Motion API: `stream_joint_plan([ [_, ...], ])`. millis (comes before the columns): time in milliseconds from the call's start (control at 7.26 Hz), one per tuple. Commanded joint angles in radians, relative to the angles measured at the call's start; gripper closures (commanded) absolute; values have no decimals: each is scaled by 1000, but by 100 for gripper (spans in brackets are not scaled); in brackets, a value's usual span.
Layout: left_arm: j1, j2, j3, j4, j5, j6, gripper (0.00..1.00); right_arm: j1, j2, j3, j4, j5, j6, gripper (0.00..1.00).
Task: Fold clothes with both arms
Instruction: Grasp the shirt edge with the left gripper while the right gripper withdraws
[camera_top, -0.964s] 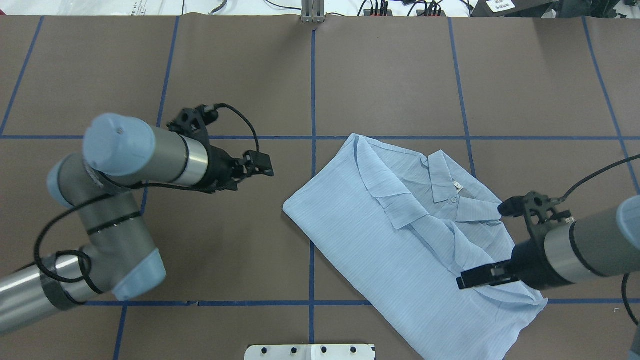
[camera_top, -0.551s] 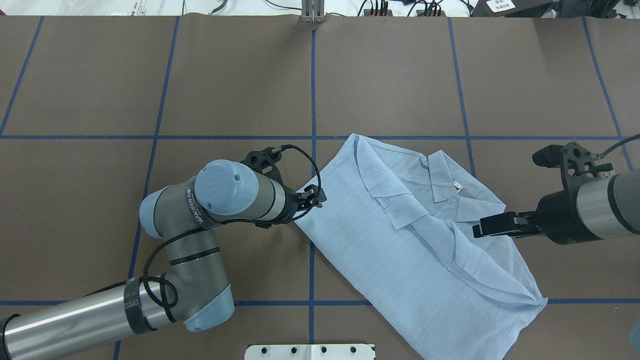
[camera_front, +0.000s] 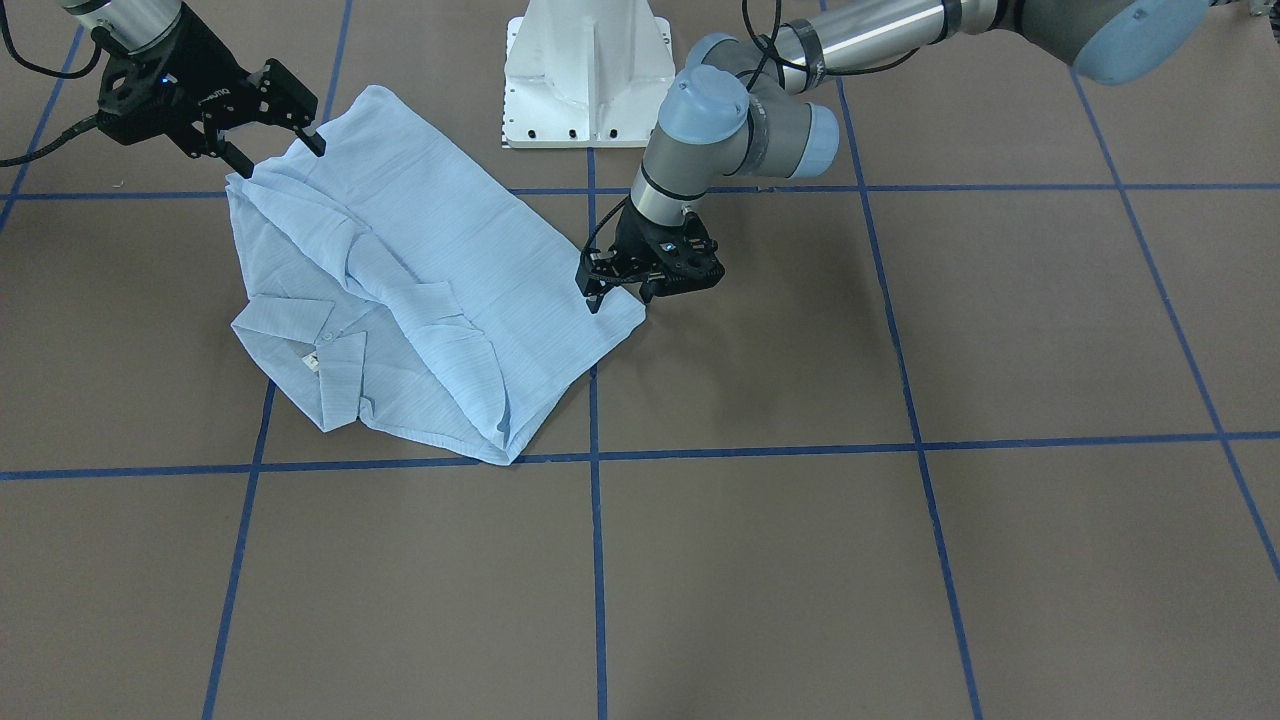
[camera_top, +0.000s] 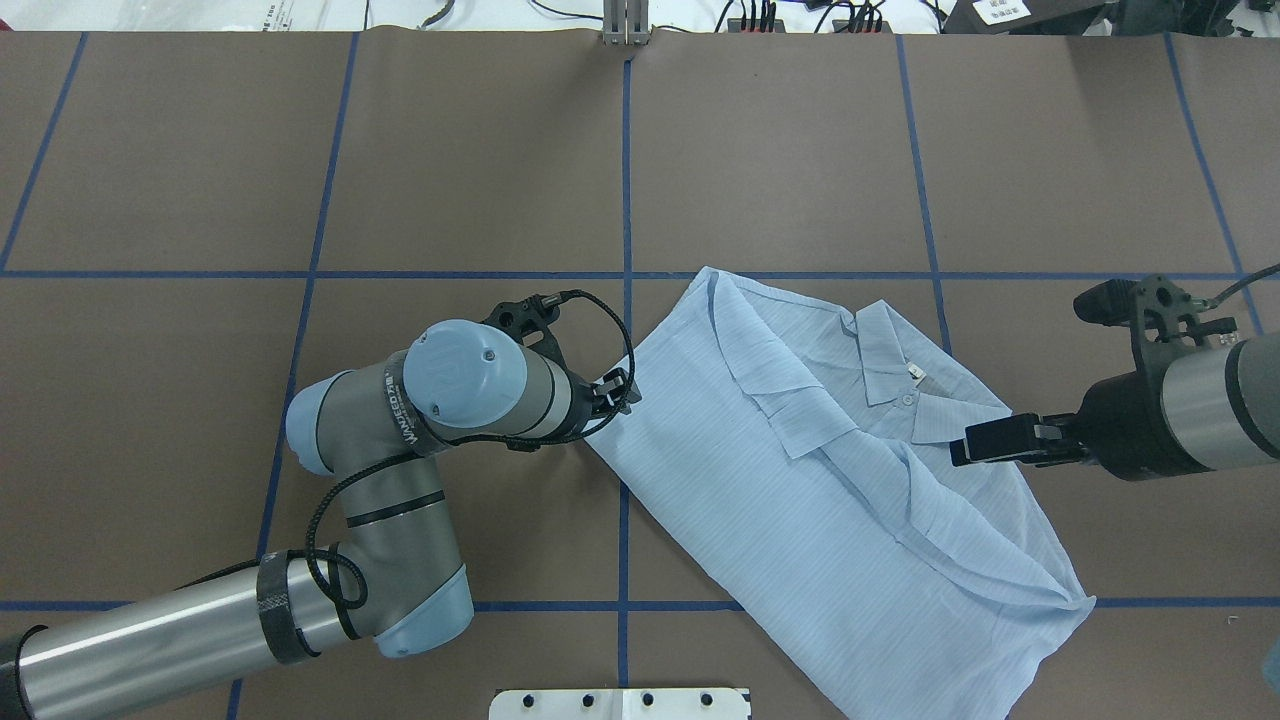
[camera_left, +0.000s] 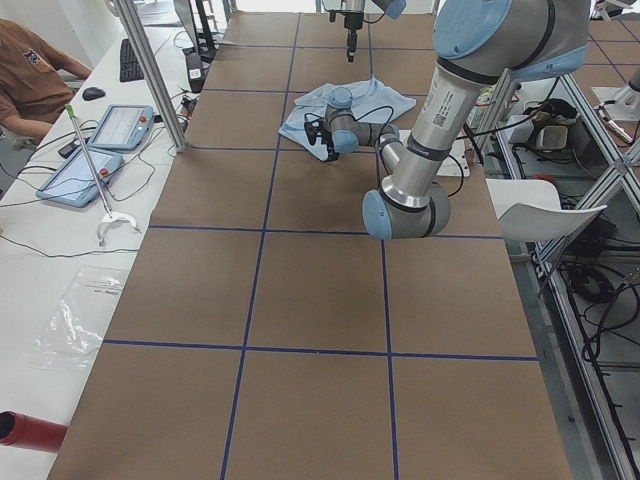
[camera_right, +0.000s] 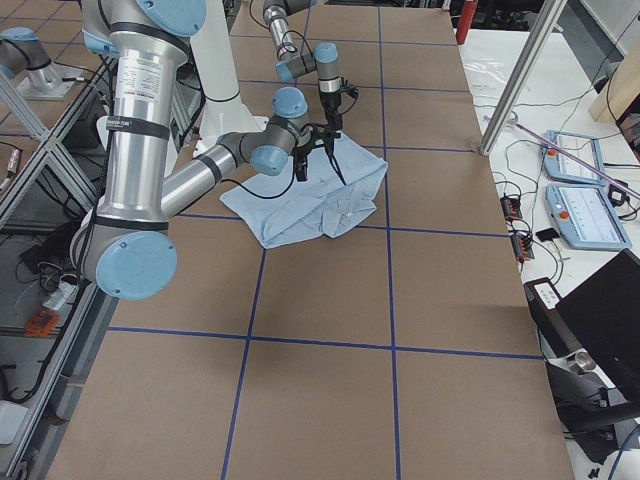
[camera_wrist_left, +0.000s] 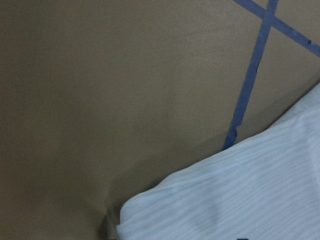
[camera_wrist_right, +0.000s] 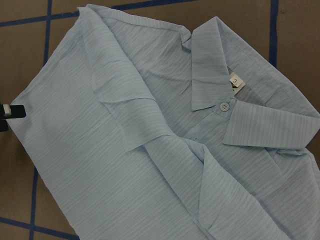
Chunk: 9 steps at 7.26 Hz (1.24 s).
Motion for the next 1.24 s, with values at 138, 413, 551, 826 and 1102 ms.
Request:
stream_joint_plan([
  [138, -2, 1, -2, 8, 0, 2, 49, 2, -1, 0, 0, 0, 1, 0],
  [413, -3, 1, -25, 14, -3, 2, 100, 10, -1, 2, 0, 2, 1, 0],
  [551, -10, 4, -57, 15, -6, 2, 100, 14, -2, 6, 0, 2, 1, 0],
  [826, -45, 4, -64, 43, -7, 1, 100, 17, -1, 5, 0, 0, 1, 0],
  [1102, -127, 0, -36, 49, -6, 21, 100, 33, 2, 3, 0, -6, 1, 0],
])
